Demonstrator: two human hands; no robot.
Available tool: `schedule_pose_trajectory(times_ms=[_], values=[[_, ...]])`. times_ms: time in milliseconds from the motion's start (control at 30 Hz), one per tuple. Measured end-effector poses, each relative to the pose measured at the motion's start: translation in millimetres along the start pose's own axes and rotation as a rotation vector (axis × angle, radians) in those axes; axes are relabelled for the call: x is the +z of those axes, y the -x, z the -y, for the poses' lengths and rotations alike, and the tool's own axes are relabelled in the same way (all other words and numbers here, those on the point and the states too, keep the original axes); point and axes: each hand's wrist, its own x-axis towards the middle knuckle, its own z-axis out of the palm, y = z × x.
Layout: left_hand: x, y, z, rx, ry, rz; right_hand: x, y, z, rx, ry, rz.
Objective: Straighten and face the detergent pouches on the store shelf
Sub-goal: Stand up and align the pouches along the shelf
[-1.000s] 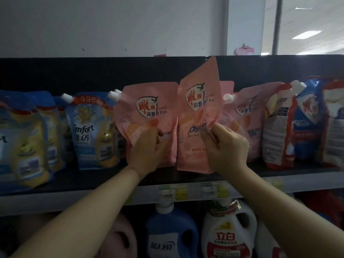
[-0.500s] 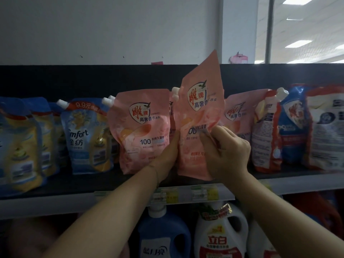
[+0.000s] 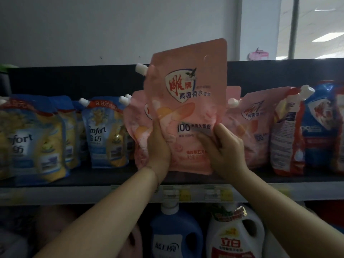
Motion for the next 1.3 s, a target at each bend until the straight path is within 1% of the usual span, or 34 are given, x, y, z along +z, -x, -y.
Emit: schedule_pose_trajectory(times_ms=[100,167,233,300,400,467,533,633,733,867,933,1000,1100,1167,1233,1267,1300], values=[[-17,-2,-2,0.148,-0.051,-0.126,20,0,-6,0.170,-0.002,0.131],[-27,-4,-2,0.193,-0.101,-0.217,32,-2,-7,0.272,0.022,0.252],[-37,-9,2,0.196,-0.154,-0.273,41,-4,-6,0.337,0.054,0.381],[-47,-12,7,0.195,-0.198,-0.332,48,-2,-6,0.412,0.066,0.546],[-56,-15,12,0.131,-0.271,-0.389,53,8,-15,0.567,-0.063,0.764],[-57,-21,14,0.094,-0.331,-0.392,55,12,-17,0.619,-0.155,0.824],[-57,-30,17,0.062,-0.438,-0.376,56,11,-16,0.621,-0.157,0.819],[-61,-43,20,-0.018,-0.566,-0.338,62,7,-14,0.586,-0.070,0.784],[-61,-48,19,-0.060,-0.575,-0.272,66,7,-14,0.587,-0.032,0.758],[-64,-56,20,-0.083,-0.615,-0.239,77,10,-11,0.595,-0.012,0.727],[-70,-66,24,-0.096,-0.672,-0.261,85,11,-5,0.597,0.009,0.714],[-76,-73,25,-0.148,-0.702,-0.318,91,13,2,0.602,0.019,0.700],[-84,-79,27,-0.198,-0.666,-0.349,93,15,8,0.610,-0.026,0.694],[-87,-77,27,-0.186,-0.622,-0.323,88,14,6,0.658,-0.076,0.729],[-87,-74,26,-0.173,-0.561,-0.302,81,12,2,0.745,-0.145,0.760],[-88,-72,25,-0.166,-0.520,-0.301,79,11,0,0.816,-0.207,0.732],[-89,-71,25,-0.160,-0.477,-0.305,78,10,0,0.900,-0.286,0.665]])
